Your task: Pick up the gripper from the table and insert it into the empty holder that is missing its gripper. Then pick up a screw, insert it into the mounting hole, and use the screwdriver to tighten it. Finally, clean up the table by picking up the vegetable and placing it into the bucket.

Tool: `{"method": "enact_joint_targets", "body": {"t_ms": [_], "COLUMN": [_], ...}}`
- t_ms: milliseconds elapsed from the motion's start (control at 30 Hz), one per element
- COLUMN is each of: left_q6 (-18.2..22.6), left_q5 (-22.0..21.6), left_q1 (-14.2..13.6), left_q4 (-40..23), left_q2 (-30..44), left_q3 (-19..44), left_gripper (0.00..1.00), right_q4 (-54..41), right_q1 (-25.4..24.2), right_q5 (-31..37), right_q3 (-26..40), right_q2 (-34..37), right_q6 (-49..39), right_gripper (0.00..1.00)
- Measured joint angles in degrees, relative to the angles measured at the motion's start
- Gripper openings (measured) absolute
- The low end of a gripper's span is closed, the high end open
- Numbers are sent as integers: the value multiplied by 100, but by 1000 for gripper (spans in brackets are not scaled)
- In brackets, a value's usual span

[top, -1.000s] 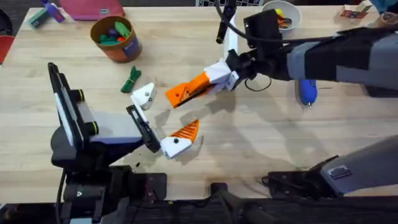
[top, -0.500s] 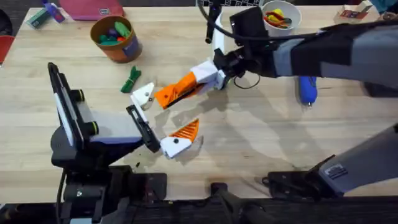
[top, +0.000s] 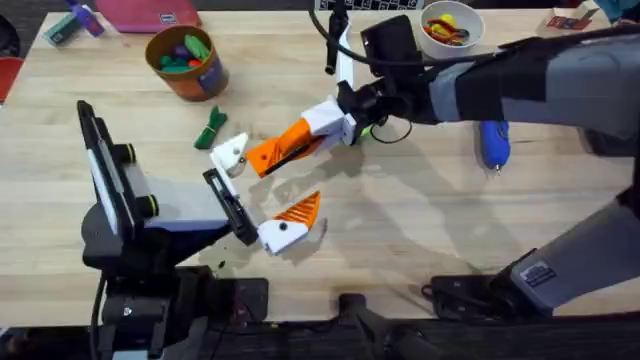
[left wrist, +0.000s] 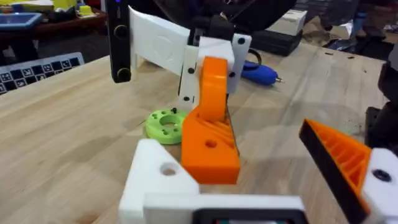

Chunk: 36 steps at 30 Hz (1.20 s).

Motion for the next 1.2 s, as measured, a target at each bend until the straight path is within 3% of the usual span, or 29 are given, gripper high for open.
{"method": "enact_joint_targets", "body": {"t_ms": [1200], "left_q6": [2], "left_q5": [-170], "left_q1": [0], "left_q4": [17], "left_q2": [0], "left_q3": [2], "left_gripper": [985], "right_q4": [-31], "right_q1": [273], "right_q5": [354], "right_q3": [678], "right_q2": [358], "right_q6": [173], "right_gripper": [8]}}
